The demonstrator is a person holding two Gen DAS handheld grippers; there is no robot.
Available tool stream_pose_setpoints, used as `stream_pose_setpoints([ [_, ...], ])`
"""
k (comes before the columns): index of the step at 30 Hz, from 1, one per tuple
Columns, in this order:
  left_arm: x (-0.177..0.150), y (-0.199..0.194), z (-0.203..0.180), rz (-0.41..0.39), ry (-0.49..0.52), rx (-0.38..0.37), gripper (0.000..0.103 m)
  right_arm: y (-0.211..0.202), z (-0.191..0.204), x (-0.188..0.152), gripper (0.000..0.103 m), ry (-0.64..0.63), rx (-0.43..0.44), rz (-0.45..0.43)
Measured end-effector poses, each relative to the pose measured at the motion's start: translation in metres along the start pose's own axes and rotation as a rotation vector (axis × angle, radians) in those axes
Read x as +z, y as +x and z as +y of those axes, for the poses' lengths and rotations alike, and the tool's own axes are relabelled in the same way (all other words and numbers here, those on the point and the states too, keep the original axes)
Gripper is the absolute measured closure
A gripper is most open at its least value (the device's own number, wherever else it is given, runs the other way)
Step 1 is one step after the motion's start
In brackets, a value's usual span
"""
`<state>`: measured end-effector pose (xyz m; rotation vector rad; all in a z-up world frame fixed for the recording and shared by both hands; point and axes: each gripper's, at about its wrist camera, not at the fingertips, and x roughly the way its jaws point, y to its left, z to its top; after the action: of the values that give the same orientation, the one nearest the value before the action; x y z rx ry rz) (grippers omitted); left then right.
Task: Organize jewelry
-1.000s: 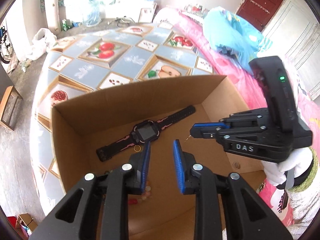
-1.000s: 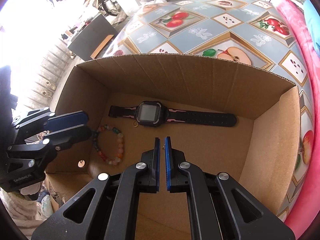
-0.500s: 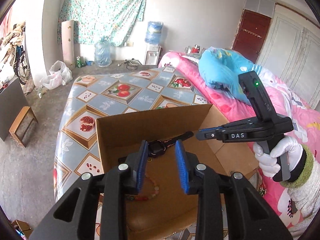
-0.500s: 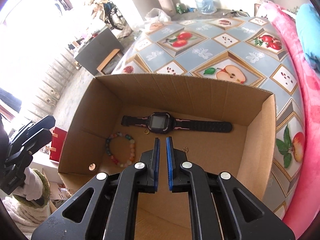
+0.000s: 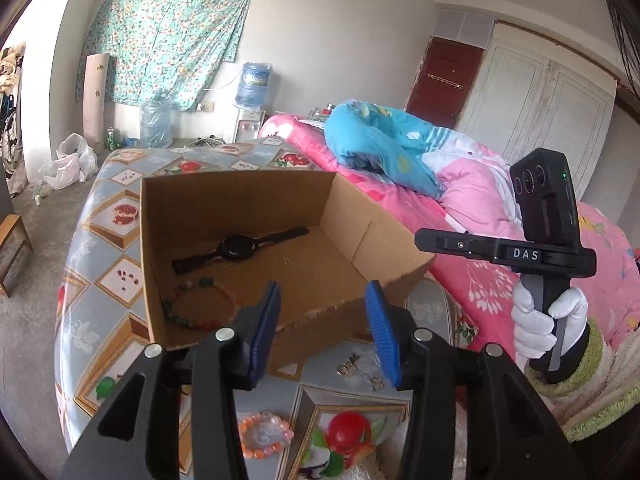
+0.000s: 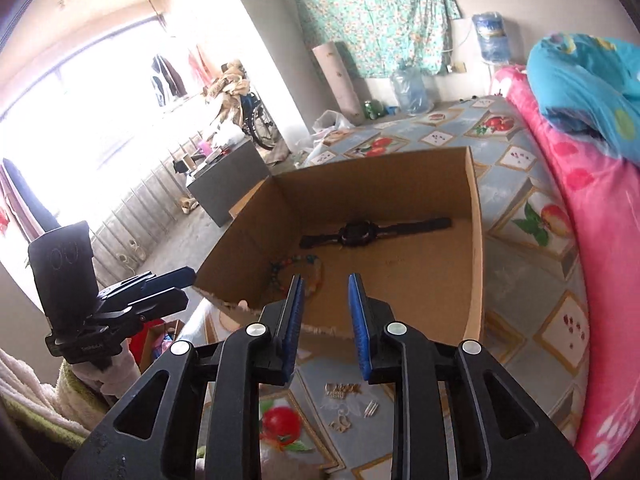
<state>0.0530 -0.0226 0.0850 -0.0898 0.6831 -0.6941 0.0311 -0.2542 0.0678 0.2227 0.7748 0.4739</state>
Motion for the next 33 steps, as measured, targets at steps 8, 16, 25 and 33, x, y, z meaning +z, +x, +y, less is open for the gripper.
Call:
stream_pose_setpoints([
  [8, -0.039, 0.029, 0.008, 0.095, -0.104, 0.04, 0.057, 0.012, -0.017, -0.061, 0.077, 0.124, -0.152, 0.106],
  [16, -0.052, 0.037, 0.022, 0.124, -0.176, 0.072, 0.057, 0.026, -0.011, -0.072, 0.075, 0.114, -0.241, 0.112],
  [25, -0.052, 0.044, 0.012, 0.126, -0.13, 0.132, 0.057, 0.038, -0.011, -0.07, 0.074, 0.124, -0.229, 0.111],
  [33, -0.05, 0.053, 0.008, 0.139, -0.137, 0.16, 0.057, 0.037, -0.023, -0.064, 0.072, 0.156, -0.217, 0.103],
])
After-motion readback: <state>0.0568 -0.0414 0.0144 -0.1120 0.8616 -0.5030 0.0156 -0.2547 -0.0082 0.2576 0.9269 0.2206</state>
